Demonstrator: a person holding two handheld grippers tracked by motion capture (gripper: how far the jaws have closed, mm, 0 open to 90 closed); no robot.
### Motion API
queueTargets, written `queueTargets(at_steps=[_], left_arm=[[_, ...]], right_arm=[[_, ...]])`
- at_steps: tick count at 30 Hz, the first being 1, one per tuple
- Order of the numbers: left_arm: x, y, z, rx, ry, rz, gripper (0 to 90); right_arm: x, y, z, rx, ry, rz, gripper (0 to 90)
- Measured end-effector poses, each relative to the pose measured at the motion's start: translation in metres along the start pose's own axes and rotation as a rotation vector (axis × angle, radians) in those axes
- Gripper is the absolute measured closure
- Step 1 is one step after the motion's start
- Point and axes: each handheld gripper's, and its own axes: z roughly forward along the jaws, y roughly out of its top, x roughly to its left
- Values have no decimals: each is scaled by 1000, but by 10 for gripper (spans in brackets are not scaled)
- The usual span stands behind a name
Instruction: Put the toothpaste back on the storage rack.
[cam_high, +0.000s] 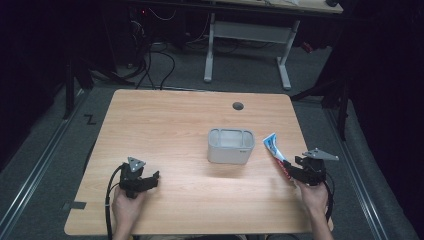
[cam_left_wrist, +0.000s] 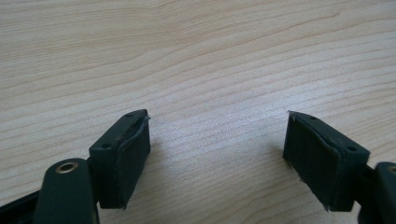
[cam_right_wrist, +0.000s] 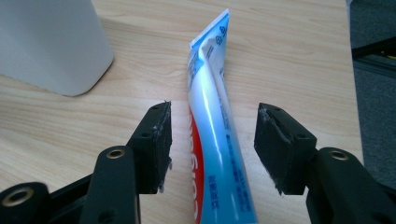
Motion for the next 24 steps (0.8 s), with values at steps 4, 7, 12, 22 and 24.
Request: queueTargets(at_steps=[4, 7, 12, 22, 24], left_arm=[[0, 0, 0, -1, -1, 0, 233], [0, 0, 0, -1, 0, 0, 232], [0, 0, 0, -1, -1, 0, 231], [0, 0, 0, -1, -1, 1, 232], [0, 0, 0, -1, -1, 1, 232]], right_arm=[[-2, 9, 1, 14, -16, -16, 463], [-2, 13, 2, 25, -21, -17, 462], [-2, 22, 7, 48, -23, -39, 460], [1, 37, 20, 96, -31, -83, 458], [1, 38, 21, 103, -32, -84, 458]])
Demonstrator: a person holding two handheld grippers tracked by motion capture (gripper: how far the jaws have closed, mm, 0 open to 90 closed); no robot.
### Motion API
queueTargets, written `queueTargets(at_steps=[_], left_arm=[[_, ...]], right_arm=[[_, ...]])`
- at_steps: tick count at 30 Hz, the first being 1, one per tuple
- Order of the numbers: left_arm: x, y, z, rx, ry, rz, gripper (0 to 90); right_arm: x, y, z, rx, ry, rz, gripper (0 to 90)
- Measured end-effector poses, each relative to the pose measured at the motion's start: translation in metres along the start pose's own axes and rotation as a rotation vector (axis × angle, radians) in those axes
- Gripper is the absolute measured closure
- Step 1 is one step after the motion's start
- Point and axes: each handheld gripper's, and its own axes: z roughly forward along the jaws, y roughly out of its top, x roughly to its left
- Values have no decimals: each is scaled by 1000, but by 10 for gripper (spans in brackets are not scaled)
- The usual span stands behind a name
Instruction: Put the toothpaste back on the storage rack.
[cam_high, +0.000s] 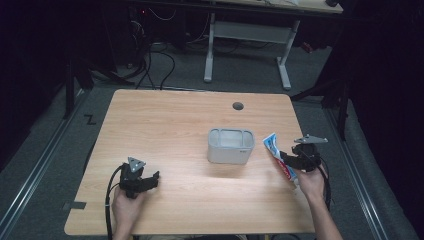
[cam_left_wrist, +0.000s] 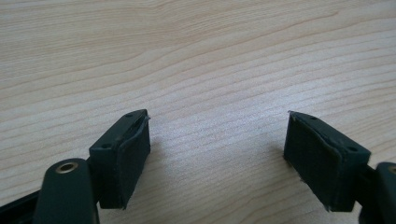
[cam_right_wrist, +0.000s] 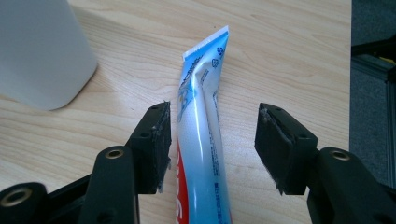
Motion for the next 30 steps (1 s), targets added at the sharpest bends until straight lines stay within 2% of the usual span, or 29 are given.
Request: queueTargets(at_steps=[5, 21, 30], left_arm=[[0, 0, 0, 0, 0, 0, 231], [0, 0, 0, 0, 0, 0, 232], [0, 0, 0, 0, 0, 0, 232]], right_arm=[[0, 5, 10, 35, 2, -3, 457], [10, 25, 28, 78, 3, -55, 455], [10, 30, 44, 143, 1, -75, 451]])
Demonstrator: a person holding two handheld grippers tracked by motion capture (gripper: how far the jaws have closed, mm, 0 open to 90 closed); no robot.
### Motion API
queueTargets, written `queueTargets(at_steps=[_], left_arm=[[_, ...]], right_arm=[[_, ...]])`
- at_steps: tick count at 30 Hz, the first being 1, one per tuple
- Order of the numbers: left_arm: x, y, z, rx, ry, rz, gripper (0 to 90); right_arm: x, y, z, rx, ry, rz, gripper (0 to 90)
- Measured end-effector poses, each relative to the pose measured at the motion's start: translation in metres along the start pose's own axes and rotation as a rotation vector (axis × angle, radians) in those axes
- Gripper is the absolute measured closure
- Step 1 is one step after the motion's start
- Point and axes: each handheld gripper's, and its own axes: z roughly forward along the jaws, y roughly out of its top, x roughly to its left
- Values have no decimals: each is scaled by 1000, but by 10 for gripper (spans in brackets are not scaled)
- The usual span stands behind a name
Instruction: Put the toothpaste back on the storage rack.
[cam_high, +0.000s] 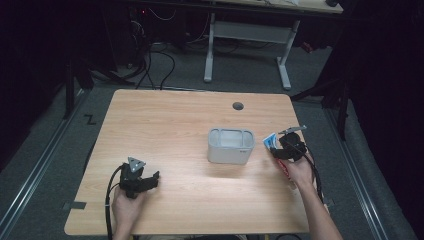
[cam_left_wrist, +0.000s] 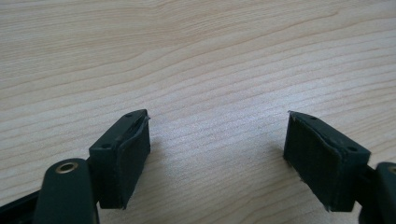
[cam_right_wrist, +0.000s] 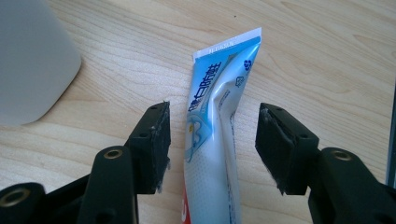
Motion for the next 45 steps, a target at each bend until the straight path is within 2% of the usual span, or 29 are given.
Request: queueTargets(at_steps=[7, 12, 17, 29, 35, 37, 45], left_arm=[[0, 0, 0, 0, -1, 0, 232], [0, 0, 0, -1, -1, -1, 233], [0, 0, 0, 0, -1, 0, 233], [0, 0, 0, -1, -1, -1, 234], [0, 0, 0, -1, -1, -2, 234], [0, 0, 0, -1, -2, -2, 234], [1, 0, 0, 0, -4, -4, 233]], right_arm=[[0, 4, 8, 21, 12, 2, 451], [-4, 4, 18, 68, 12, 16, 451], [-6, 4, 22, 88, 17, 22, 460], [-2, 3, 33, 139, 24, 5, 554], [-4, 5, 31, 155, 21, 9, 619], [-5, 7, 26, 133, 16, 0, 677], [-7, 8, 23, 143, 34, 2, 700]])
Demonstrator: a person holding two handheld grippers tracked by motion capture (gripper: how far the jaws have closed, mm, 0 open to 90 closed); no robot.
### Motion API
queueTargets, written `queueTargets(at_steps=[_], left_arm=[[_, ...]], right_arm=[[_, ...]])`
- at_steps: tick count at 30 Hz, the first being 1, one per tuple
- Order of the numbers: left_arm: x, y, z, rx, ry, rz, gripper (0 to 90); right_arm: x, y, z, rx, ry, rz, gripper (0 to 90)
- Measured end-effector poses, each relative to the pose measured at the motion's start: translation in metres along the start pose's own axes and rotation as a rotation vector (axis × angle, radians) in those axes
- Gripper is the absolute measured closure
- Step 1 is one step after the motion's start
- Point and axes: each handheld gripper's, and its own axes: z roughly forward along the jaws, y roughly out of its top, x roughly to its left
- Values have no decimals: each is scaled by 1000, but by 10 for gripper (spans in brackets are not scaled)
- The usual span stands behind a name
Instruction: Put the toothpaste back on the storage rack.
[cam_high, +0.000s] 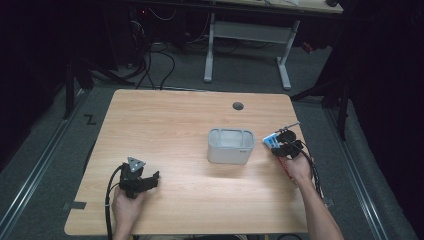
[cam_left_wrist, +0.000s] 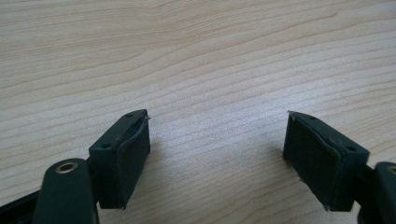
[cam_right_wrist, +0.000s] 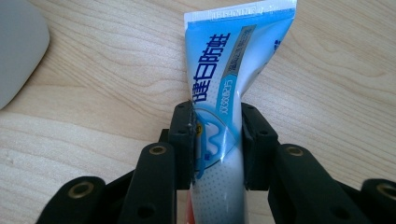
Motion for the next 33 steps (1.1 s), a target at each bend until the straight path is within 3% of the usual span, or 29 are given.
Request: queueTargets(at_steps=[19, 26, 33], left_arm=[[0, 0, 0, -2, 0, -1, 234], [0, 0, 0, -2, 0, -1, 233], [0, 0, 0, -2, 0, -1, 233]], right_arm=[[-7, -3, -33, -115, 85, 34, 707], [-1, -4, -42, -146, 71, -11, 715], [2, -5, -50, -194, 108, -12, 719]])
